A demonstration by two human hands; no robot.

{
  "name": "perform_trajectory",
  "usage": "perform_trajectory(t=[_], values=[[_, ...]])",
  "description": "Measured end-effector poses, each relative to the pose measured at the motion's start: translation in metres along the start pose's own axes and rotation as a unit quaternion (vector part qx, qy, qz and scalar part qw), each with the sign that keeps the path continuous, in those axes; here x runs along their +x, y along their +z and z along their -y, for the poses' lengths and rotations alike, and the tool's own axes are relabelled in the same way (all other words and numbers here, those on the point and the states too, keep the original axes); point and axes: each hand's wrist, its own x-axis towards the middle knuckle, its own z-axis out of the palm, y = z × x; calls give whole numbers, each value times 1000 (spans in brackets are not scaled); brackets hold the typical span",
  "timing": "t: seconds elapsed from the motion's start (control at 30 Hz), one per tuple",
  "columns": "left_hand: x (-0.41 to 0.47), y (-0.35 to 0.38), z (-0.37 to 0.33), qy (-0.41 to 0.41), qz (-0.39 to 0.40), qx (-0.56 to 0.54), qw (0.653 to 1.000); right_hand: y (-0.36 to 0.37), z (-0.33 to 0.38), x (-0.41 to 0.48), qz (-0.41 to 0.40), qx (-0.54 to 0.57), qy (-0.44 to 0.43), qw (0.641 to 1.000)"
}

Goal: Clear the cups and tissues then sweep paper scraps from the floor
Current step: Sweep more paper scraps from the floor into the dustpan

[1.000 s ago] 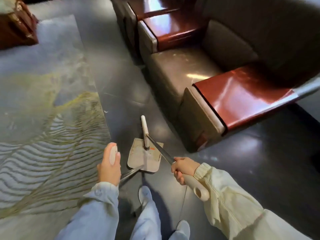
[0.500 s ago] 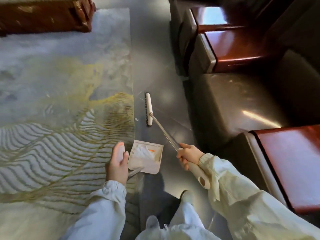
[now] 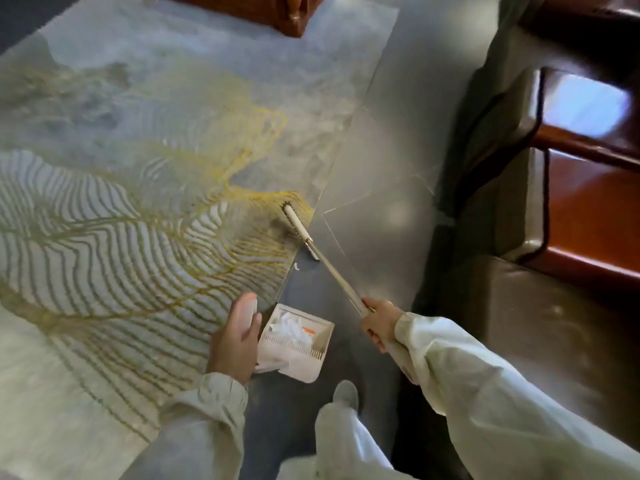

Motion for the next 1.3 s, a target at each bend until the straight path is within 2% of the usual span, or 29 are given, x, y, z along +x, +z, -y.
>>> perform_trajectory(t=[0.13, 0.3, 0.4, 0.53, 0.67, 0.8, 0.9, 1.0, 1.13, 1.3], values=[[19, 11, -13, -24, -43, -5, 999, -25, 14, 45, 9, -105, -14, 994], [18, 18, -19, -34, -76, 8, 996, -28, 9, 65, 109, -139, 43, 983], [11, 20, -20, -50, -72, 2, 996, -31, -15, 49, 154, -149, 61, 975], [2, 22, -22, -23, -70, 7, 997, -37, -47, 6, 178, -87, 115, 973], [-1, 24, -20, -25, -63, -13, 998, -49, -59, -42, 222, -92, 153, 959], [-7, 22, -17, -11, -42, -15, 999, -61, -53, -76, 222, -16, 145, 964], [-16, 14, -4, 17, -29, -21, 999, -51, -56, -104, 184, 22, 134, 973], [-25, 5, 18, 39, 19, -35, 998, -26, -66, -134, 147, 80, 119, 979], [-35, -16, 37, 67, 76, -116, 988, 18, -91, -176, 112, 234, 111, 960], [-57, -60, 62, 153, 118, -105, 976, 99, -124, -243, 76, 394, 83, 912]])
